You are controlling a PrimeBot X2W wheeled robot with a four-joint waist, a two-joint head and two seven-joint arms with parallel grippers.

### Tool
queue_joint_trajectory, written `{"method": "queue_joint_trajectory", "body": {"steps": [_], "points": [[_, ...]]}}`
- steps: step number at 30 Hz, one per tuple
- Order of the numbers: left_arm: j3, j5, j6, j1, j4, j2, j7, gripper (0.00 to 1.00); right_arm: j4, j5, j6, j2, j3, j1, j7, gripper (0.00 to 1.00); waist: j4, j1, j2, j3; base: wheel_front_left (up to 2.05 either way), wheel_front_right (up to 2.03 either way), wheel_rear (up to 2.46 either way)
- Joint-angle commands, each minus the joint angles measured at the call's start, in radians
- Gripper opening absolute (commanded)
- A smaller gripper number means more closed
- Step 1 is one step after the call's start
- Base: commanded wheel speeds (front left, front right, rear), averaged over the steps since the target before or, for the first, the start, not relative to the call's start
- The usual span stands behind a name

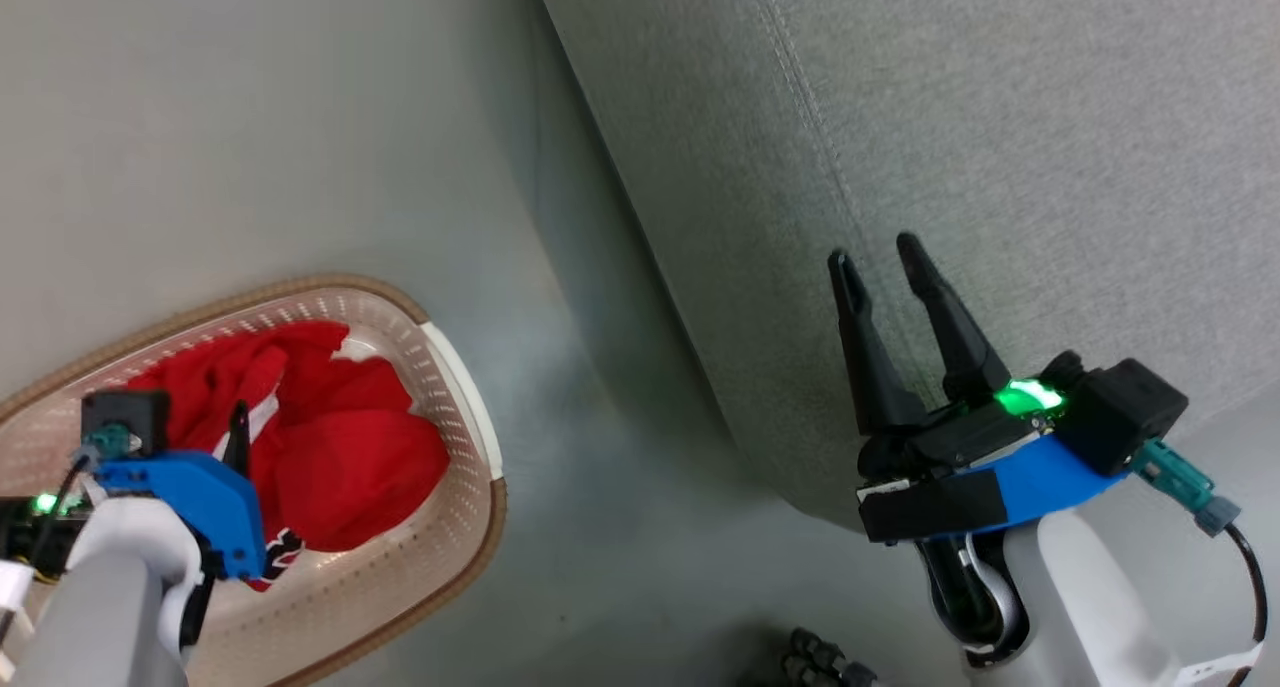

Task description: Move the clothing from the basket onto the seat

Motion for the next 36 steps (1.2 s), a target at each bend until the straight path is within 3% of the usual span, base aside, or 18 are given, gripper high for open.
{"method": "queue_joint_trajectory", "body": {"steps": [1,13,20,21,22,23,36], "points": [[0.002,-0.005,0.003,-0.021,0.007,0.004,0.003,1.00,-0.007,0.010,0.000,-0.001,0.002,-0.020,-0.003,1.00,0.013,-0.0001,0.0000,0.024,0.00,0.00,0.00],[-0.041,0.040,0.015,-0.167,0.106,0.050,0.070,1.00,-0.069,0.056,0.000,-0.001,0.032,-0.066,-0.003,1.00,0.000,-0.0001,0.0000,0.174,0.00,0.00,0.00],[-0.062,0.072,0.069,-0.222,0.167,0.055,0.110,1.00,-0.080,0.068,0.000,-0.001,0.053,-0.074,-0.003,1.00,0.000,-0.0001,0.0000,0.210,0.00,0.00,0.00],[-0.063,0.072,0.074,-0.229,0.174,0.052,0.109,0.82,-0.078,0.067,0.000,-0.001,0.056,-0.074,-0.003,1.00,0.001,-0.0001,0.0000,0.212,0.00,0.00,0.00],[-0.064,0.072,0.082,-0.234,0.180,0.050,0.108,0.13,-0.076,0.068,0.000,-0.001,0.058,-0.076,-0.003,1.00,0.002,-0.0001,0.0000,0.214,0.00,0.00,0.00],[-0.065,0.071,0.085,-0.239,0.187,0.048,0.108,0.00,-0.074,0.069,0.000,-0.001,0.058,-0.077,-0.002,1.00,0.003,-0.0001,0.0000,0.215,0.00,0.00,0.00],[-0.066,0.030,0.055,-0.269,0.273,0.025,0.044,0.00,-0.062,0.071,0.000,-0.001,0.064,-0.089,-0.002,1.00,0.011,-0.0001,0.0000,0.179,0.00,0.00,0.00]]}}
